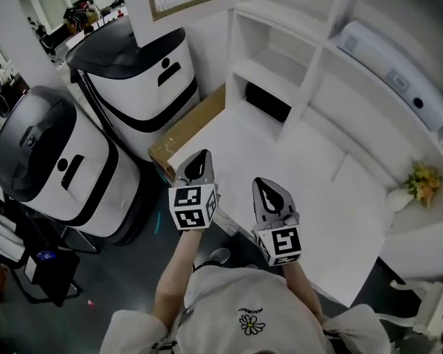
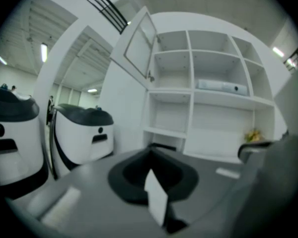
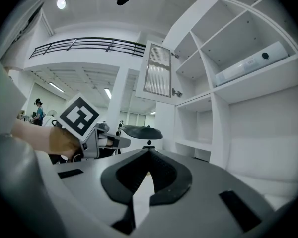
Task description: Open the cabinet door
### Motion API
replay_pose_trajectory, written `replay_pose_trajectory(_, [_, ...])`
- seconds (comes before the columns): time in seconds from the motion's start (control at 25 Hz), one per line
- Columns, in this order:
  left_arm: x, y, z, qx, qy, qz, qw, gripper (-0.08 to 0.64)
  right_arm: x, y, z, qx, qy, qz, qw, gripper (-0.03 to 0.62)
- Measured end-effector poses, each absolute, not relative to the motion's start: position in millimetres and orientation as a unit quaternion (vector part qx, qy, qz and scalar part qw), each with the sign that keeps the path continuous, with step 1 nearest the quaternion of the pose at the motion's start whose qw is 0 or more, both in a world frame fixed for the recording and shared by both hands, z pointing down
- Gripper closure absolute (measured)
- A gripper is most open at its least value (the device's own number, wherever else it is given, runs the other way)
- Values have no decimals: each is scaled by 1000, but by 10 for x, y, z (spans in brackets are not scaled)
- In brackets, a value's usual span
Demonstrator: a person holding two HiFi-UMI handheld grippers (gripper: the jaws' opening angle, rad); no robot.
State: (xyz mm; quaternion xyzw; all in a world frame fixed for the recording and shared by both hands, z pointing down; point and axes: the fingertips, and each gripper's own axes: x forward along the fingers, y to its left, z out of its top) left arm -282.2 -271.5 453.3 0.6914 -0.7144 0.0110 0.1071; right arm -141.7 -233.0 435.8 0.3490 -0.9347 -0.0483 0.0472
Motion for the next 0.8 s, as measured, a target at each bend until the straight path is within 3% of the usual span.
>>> replay_pose_trajectory(0.52, [-2023,-2480,4687,729,-681,48,45,552,-1089,-2435,4533,379,-923,-21,67,592])
replay_pose_trajectory(0.8, [-2052,-2457,4723,729,-681,38,49,552,-986,-2459,4613,388,-919,5,63,592])
